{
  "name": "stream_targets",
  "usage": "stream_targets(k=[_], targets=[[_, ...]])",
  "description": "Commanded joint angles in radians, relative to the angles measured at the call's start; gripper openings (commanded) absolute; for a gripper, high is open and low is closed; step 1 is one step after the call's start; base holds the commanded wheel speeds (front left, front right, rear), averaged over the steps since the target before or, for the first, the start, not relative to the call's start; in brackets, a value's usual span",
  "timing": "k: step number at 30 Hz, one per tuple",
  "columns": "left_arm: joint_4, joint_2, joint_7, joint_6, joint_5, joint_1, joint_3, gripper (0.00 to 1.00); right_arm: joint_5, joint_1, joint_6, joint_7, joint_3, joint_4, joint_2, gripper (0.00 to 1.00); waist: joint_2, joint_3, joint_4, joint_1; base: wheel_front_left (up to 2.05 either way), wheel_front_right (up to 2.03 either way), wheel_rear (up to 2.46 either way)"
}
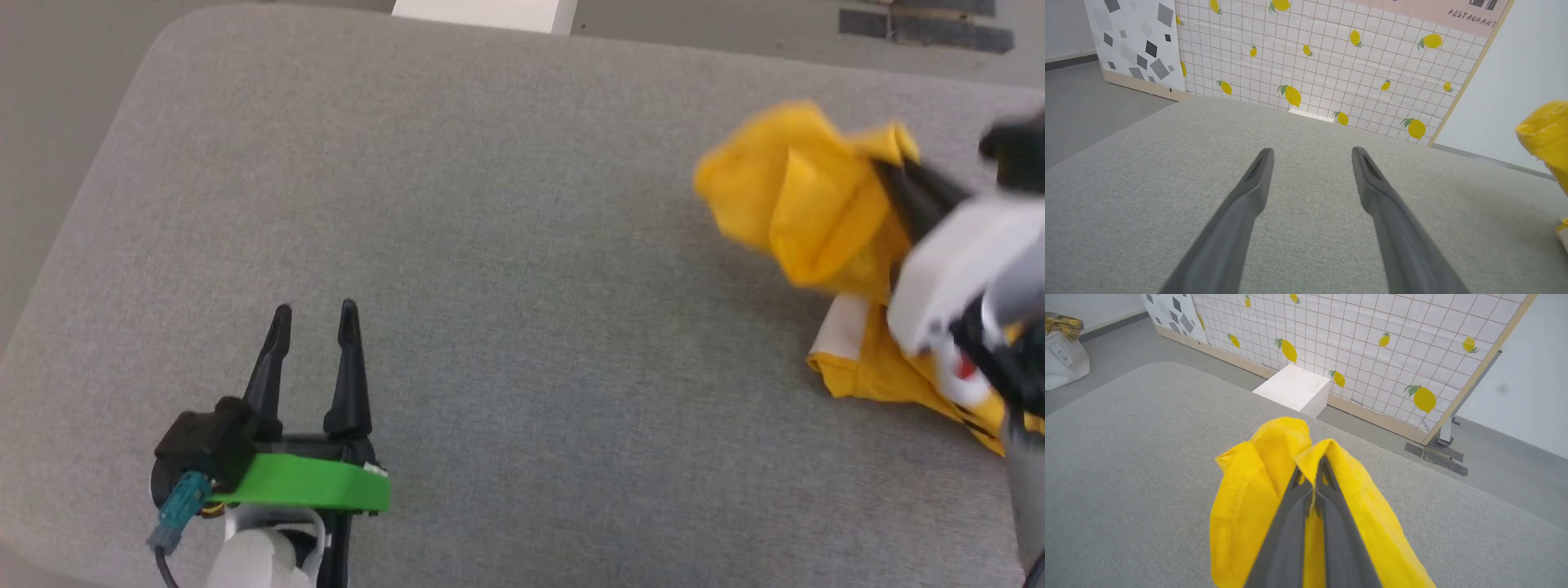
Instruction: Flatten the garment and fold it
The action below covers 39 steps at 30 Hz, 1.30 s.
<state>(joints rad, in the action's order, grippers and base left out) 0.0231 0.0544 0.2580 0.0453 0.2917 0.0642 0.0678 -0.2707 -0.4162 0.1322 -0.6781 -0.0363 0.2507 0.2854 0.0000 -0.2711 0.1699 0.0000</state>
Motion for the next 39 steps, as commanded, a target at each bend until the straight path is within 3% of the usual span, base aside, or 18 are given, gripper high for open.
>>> stream_targets(k=[1,5,9,10,13,14,15,16,22,27,34,39], targets=[[0.002,-0.004,0.004,-0.008,0.014,0.029,0.013,1.0,-0.002,-0.098,-0.002,-0.016,-0.028,-0.048,-0.005,0.0,0.0,-0.054,0.034,0.0,0.0,0.0,0.0],[-0.003,-0.004,0.004,-0.012,0.029,0.061,0.043,1.0,0.027,-0.258,-0.002,0.003,-0.052,-0.212,-0.038,0.0,0.0,-0.106,0.071,0.0,0.0,0.0,0.0],[-0.014,-0.004,0.004,-0.017,0.038,0.092,0.068,1.0,0.1,-0.389,-0.002,0.104,-0.056,-0.428,-0.079,0.0,0.0,-0.14,0.106,0.0,0.0,0.0,0.0],[-0.019,-0.004,0.004,-0.019,0.039,0.104,0.081,1.0,0.142,-0.428,-0.002,0.142,-0.04,-0.534,-0.103,0.0,0.0,-0.151,0.118,0.0,0.0,0.0,0.0],[-0.026,-0.004,0.004,-0.023,0.043,0.118,0.105,1.0,0.213,-0.457,-0.002,0.182,-0.013,-0.666,-0.114,0.0,0.0,-0.158,0.129,0.0,0.0,0.0,0.0],[-0.029,-0.004,0.004,-0.025,0.046,0.124,0.115,1.0,0.238,-0.461,-0.002,0.195,0.005,-0.708,-0.115,0.23,0.0,-0.158,0.132,0.0,0.0,0.0,0.0],[-0.032,-0.004,0.004,-0.025,0.048,0.128,0.124,1.0,0.256,-0.463,-0.002,0.207,0.013,-0.737,-0.113,0.92,0.0,-0.158,0.134,0.0,0.0,0.0,0.0],[-0.035,-0.004,0.004,-0.027,0.05,0.134,0.133,1.0,0.272,-0.466,-0.002,0.22,0.022,-0.769,-0.109,1.0,0.0,-0.156,0.136,0.0,0.0,0.0,0.0],[-0.042,-0.004,0.004,-0.034,0.042,0.133,0.134,1.0,0.248,-0.48,-0.002,0.309,0.016,-0.834,-0.112,1.0,0.0,-0.12,0.106,0.0,0.0,0.0,0.0],[-0.039,-0.004,0.004,-0.02,0.01,0.11,0.098,1.0,0.147,-0.457,-0.002,0.368,-0.015,-0.788,-0.102,1.0,0.0,-0.057,0.058,0.0,0.0,0.0,0.0],[-0.008,0.004,0.004,0.0,-0.025,0.045,0.051,1.0,0.098,-0.218,-0.002,0.454,0.039,-0.504,-0.071,1.0,0.0,0.038,-0.018,0.0,0.0,0.0,0.0],[0.019,0.009,0.004,0.006,-0.032,-0.004,0.032,1.0,0.124,0.041,-0.002,0.458,0.164,-0.234,-0.122,1.0,0.0,0.068,-0.066,0.0,0.0,0.0,0.0]])
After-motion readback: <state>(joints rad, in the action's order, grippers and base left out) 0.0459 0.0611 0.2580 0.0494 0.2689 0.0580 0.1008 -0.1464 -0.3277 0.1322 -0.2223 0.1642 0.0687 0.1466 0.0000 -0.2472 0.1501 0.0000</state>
